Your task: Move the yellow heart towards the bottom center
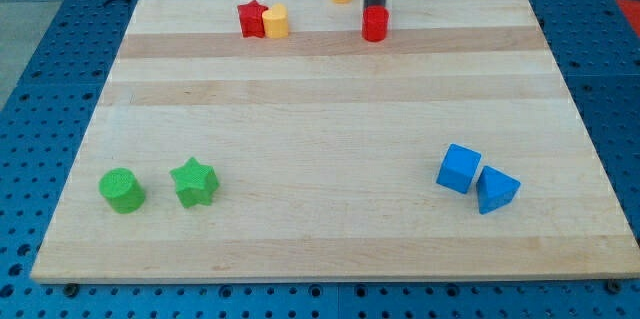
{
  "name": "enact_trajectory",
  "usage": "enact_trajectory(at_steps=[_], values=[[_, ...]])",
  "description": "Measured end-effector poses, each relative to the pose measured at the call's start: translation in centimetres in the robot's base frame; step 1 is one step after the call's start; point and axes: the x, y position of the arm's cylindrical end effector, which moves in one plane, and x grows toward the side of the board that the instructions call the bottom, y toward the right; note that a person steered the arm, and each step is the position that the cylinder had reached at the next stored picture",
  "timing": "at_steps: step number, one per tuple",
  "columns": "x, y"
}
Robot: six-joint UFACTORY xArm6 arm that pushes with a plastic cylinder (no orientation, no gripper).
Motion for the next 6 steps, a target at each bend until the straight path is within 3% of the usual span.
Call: enact_trajectory(at_steps=[3,5,6], values=[[-1.2,-14.4],[4.5,-13.2],[3.1,-13.1]])
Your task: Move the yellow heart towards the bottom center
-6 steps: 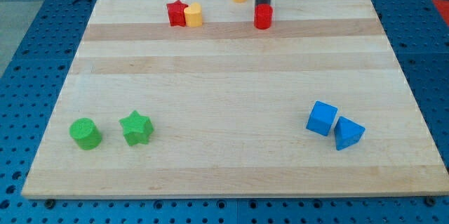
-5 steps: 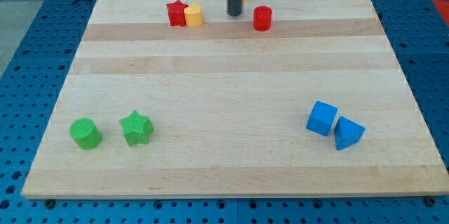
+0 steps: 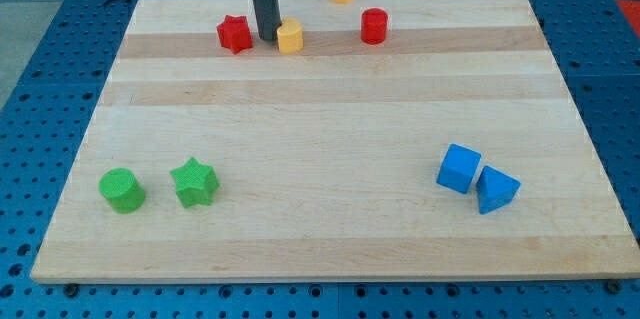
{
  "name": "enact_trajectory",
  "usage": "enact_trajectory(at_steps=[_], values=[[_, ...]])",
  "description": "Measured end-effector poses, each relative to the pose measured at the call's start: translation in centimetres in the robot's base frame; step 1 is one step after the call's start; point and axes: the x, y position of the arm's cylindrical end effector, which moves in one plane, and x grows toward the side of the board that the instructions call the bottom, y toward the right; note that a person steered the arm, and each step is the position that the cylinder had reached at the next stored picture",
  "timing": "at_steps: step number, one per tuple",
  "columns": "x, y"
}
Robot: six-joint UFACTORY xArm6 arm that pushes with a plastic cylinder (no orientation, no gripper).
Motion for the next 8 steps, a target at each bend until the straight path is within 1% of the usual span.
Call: enact_trajectory(at_steps=[1,2,4,5,6,7,8], values=[[-1.9,0.2],[1.2,1.0],[5.3,1.7],[3.9,1.4],[0.5,-1.0],[0.7,0.4],[4.9,3.0]])
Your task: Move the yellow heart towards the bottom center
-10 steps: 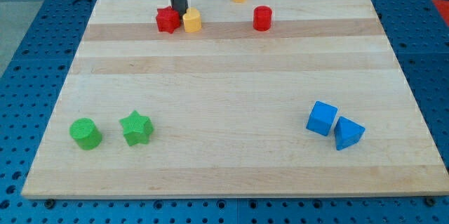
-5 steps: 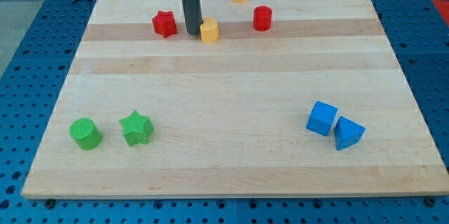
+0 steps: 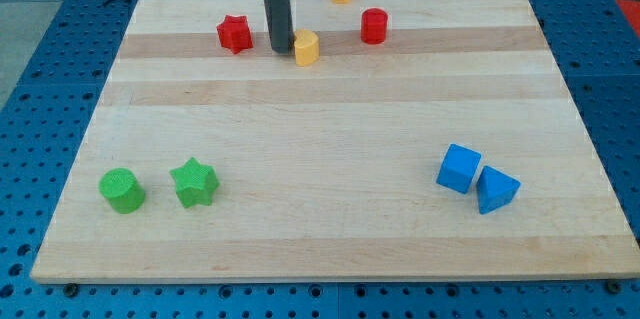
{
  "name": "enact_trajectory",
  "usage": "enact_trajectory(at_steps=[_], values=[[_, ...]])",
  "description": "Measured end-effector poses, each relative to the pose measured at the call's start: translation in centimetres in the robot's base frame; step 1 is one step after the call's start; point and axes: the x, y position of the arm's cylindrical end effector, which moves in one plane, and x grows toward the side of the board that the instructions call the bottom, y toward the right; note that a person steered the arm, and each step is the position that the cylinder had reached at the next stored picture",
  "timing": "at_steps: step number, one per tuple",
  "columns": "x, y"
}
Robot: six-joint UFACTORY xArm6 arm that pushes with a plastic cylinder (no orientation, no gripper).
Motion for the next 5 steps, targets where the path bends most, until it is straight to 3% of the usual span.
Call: enact_trajectory(at_steps=[1,2,3,5], values=[[1.4,1.8],[-3.1,-0.4],[-3.9,0.1],[2.4,4.9]])
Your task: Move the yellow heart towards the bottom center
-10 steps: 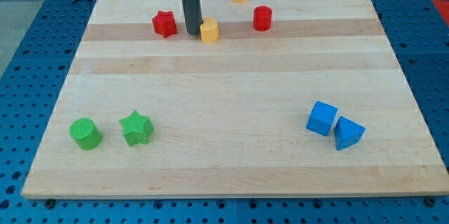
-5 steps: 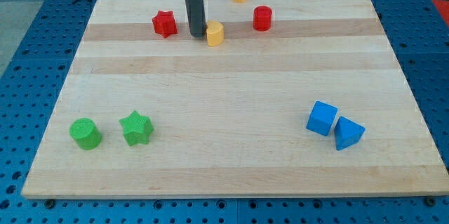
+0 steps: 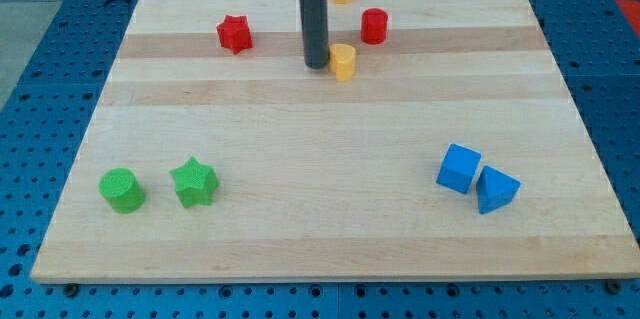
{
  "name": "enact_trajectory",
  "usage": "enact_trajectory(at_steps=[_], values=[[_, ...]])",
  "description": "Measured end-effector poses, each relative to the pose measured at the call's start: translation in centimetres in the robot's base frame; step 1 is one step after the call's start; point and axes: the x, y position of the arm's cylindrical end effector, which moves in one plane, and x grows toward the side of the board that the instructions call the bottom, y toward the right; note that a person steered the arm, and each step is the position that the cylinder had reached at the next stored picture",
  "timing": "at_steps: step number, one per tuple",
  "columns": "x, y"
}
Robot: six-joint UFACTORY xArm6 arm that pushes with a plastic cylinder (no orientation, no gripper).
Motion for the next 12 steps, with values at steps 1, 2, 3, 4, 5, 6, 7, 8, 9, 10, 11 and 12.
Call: enact_trajectory(at_steps=[1,2,3,4,5,6,7,8,9,10,11,12], values=[[-2.7,0.8],[-5.3,0.8],[-5.4,2.4],[-4.6,4.1],[-2.8,5.0],[-0.1,4.7],[2.7,4.5],[5.4,3.5],[5.6,0.4],[5.9,-2.9],[7.4,-6.0],[9.7,-9.7]])
